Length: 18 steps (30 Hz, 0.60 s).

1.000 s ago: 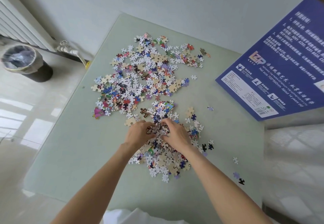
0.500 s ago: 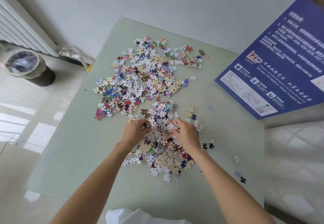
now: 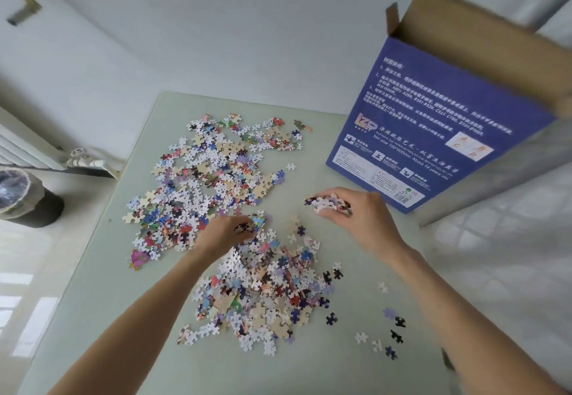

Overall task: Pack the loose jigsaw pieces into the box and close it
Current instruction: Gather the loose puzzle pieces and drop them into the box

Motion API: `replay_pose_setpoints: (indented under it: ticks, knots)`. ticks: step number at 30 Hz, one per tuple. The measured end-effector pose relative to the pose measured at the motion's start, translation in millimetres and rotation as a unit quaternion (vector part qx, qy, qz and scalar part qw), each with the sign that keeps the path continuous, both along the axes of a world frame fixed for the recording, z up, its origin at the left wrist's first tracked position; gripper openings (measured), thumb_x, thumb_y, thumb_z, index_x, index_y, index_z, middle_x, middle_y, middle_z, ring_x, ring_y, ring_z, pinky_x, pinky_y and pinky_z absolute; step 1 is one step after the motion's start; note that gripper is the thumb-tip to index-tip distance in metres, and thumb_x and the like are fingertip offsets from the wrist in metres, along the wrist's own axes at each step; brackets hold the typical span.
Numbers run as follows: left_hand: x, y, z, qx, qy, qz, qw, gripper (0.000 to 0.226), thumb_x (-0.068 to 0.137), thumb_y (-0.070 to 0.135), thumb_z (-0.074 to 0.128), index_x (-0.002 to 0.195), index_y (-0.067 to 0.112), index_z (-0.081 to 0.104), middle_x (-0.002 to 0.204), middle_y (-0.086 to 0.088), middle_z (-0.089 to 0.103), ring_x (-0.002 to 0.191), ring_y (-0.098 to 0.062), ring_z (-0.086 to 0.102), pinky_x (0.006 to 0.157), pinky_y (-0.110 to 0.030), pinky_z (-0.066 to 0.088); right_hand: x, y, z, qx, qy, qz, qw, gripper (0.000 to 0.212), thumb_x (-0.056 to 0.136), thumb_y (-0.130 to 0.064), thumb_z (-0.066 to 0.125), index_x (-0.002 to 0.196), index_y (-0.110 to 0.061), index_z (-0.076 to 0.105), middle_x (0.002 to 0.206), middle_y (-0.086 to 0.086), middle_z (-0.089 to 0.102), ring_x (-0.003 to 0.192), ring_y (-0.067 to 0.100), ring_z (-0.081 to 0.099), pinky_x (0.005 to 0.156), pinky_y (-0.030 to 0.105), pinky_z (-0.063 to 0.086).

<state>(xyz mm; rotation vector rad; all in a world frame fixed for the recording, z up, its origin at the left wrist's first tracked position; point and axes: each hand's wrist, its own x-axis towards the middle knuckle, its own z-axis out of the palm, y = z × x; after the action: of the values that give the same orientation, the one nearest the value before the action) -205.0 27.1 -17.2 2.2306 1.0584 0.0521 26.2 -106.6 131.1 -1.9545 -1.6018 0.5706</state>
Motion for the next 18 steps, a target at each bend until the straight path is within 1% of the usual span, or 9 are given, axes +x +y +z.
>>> replay_pose_setpoints:
  ticks: [2,4,7,9,10,12,14,15,18]
  knots:
    - [25.5,17.0,13.8,0.017,-0.001,-0.042,0.999,0.025,0.083,0.023,0.067,0.106,0.016,0.067,0.094,-0.003,0.073,0.071,-0.009,0.067,0.076,-0.026,0.057,30.1,6.0,34.9,0.07,-0.017,-0.032,0.997,0.023,0.08,-0.022,0.073,0.103,-0.022,0.071,0.073,-0.007,0.069,0.06,0.003,0.059,0.052,0.007,0.039]
    - [56.4,33.4,38.8,0.044,-0.03,-0.061,0.997,0.026,0.08,0.023,0.07,0.104,0.014,0.069,0.092,-0.004,0.073,0.07,-0.008,0.065,0.075,-0.023,0.055,61.4,13.0,63.6,0.125,-0.051,-0.065,0.989,0.022,0.081,-0.024,0.073,0.102,-0.024,0.071,0.078,-0.001,0.072,0.066,0.01,0.061,0.06,0.013,0.045]
    - [108.4,54.0,90.0,0.076,-0.097,-0.074,0.99,0.028,0.076,0.024,0.073,0.102,0.012,0.07,0.091,-0.004,0.073,0.073,-0.011,0.065,0.073,-0.026,0.054,111.3,24.8,99.7,0.197,-0.121,-0.118,0.966,0.022,0.081,-0.026,0.071,0.103,-0.023,0.071,0.082,-0.002,0.072,0.069,0.006,0.06,0.066,0.018,0.043]
    - [141.4,63.9,128.8,0.101,-0.151,-0.066,0.981,0.029,0.075,0.026,0.075,0.101,0.014,0.07,0.089,-0.001,0.073,0.075,-0.008,0.065,0.07,-0.021,0.05,143.0,33.7,116.6,0.236,-0.16,-0.15,0.947,0.021,0.082,-0.024,0.07,0.103,-0.021,0.071,0.086,-0.002,0.073,0.072,0.01,0.062,0.069,0.023,0.045]
    - [155.8,67.0,148.3,0.113,-0.181,-0.063,0.975,0.028,0.075,0.027,0.075,0.1,0.015,0.071,0.088,0.0,0.073,0.072,-0.003,0.063,0.068,-0.016,0.047,157.8,38.5,120.8,0.249,-0.175,-0.162,0.939,0.021,0.082,-0.024,0.069,0.102,-0.021,0.07,0.088,-0.001,0.073,0.074,0.013,0.062,0.07,0.026,0.047]
    - [181.0,71.6,186.2,0.14,-0.24,-0.064,0.958,0.026,0.076,0.029,0.073,0.099,0.016,0.07,0.085,0.003,0.072,0.069,0.003,0.06,0.066,-0.013,0.046,181.6,48.5,122.3,0.251,-0.188,-0.183,0.932,0.02,0.083,-0.024,0.067,0.102,-0.021,0.07,0.088,0.001,0.072,0.075,0.018,0.063,0.07,0.032,0.048]
    - [208.1,74.3,222.3,0.172,-0.295,-0.066,0.938,0.028,0.078,0.032,0.071,0.101,0.017,0.069,0.085,0.004,0.07,0.07,0.0,0.06,0.068,-0.02,0.05,201.9,55.0,119.1,0.23,-0.194,-0.192,0.934,0.02,0.083,-0.024,0.067,0.102,-0.021,0.069,0.088,0.003,0.072,0.077,0.023,0.064,0.071,0.036,0.05]
    - [218.6,74.6,238.3,0.179,-0.327,-0.064,0.926,0.029,0.077,0.032,0.071,0.102,0.017,0.069,0.084,0.006,0.068,0.071,-0.001,0.06,0.068,-0.02,0.051,208.3,57.1,114.9,0.215,-0.2,-0.189,0.937,0.02,0.083,-0.023,0.067,0.102,-0.02,0.069,0.09,0.003,0.072,0.079,0.024,0.064,0.073,0.038,0.051]
    - [255.1,76.9,275.1,0.217,-0.401,-0.078,0.886,0.03,0.078,0.033,0.071,0.103,0.016,0.069,0.084,0.013,0.064,0.075,0.0,0.059,0.069,-0.01,0.047,220.6,58.7,104.5,0.191,-0.228,-0.188,0.936,0.018,0.084,-0.023,0.066,0.102,-0.017,0.067,0.093,0.003,0.071,0.084,0.022,0.064,0.073,0.037,0.05]
